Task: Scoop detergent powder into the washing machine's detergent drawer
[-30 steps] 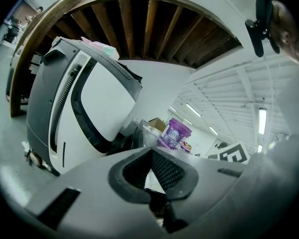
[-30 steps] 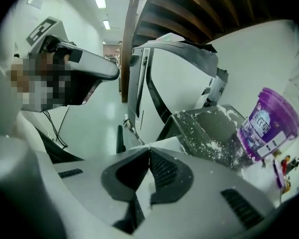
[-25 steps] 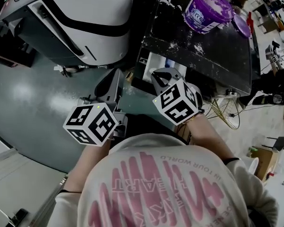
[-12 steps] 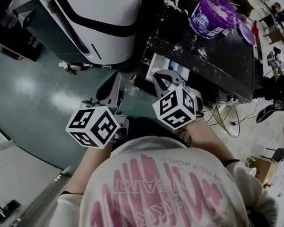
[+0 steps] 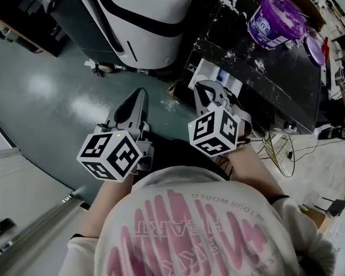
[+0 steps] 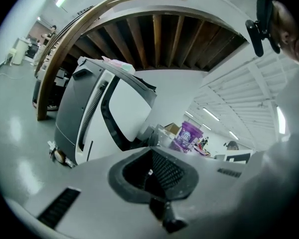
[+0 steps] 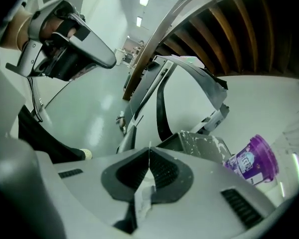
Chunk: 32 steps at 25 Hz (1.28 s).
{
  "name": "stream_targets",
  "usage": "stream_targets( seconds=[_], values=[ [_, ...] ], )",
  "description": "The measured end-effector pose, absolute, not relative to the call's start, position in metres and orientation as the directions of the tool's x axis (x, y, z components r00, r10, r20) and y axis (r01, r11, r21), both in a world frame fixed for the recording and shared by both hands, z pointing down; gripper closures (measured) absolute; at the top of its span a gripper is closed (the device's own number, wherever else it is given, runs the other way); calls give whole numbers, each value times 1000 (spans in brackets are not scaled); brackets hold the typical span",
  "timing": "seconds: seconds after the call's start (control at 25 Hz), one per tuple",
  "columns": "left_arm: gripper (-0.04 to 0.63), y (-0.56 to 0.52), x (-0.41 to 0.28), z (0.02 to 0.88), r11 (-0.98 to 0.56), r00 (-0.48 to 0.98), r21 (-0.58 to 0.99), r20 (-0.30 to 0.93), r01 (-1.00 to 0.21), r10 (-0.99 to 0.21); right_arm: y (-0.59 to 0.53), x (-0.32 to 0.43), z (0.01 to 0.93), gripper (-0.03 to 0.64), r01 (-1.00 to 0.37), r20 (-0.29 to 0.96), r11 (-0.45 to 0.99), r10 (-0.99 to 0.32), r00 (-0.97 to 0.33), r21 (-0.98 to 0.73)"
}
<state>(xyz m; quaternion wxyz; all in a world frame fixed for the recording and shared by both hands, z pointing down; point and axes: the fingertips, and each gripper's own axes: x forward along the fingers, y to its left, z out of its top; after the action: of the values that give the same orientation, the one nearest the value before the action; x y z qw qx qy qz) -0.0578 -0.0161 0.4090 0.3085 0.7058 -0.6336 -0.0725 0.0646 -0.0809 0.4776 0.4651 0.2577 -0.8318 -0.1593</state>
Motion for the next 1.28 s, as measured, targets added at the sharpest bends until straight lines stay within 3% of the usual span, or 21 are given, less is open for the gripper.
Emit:
stream_targets(
  seconds=[0.36,1.04,1.28],
  values=[
    [592,7,-73,399,21,155,510,299,-860,-942,-79,61,470,614,-244,647,763,-640,-415,598],
    [594,-15,-108,397,-138,332,547,273,-826,-903,-84,54,464,614,-287,611,651,-759,-225,703],
    [592,-15,-118,384,-204,382,527,253,-825,-889,-82,59,443,612,-423,583,596,-793,-177,683]
  ],
)
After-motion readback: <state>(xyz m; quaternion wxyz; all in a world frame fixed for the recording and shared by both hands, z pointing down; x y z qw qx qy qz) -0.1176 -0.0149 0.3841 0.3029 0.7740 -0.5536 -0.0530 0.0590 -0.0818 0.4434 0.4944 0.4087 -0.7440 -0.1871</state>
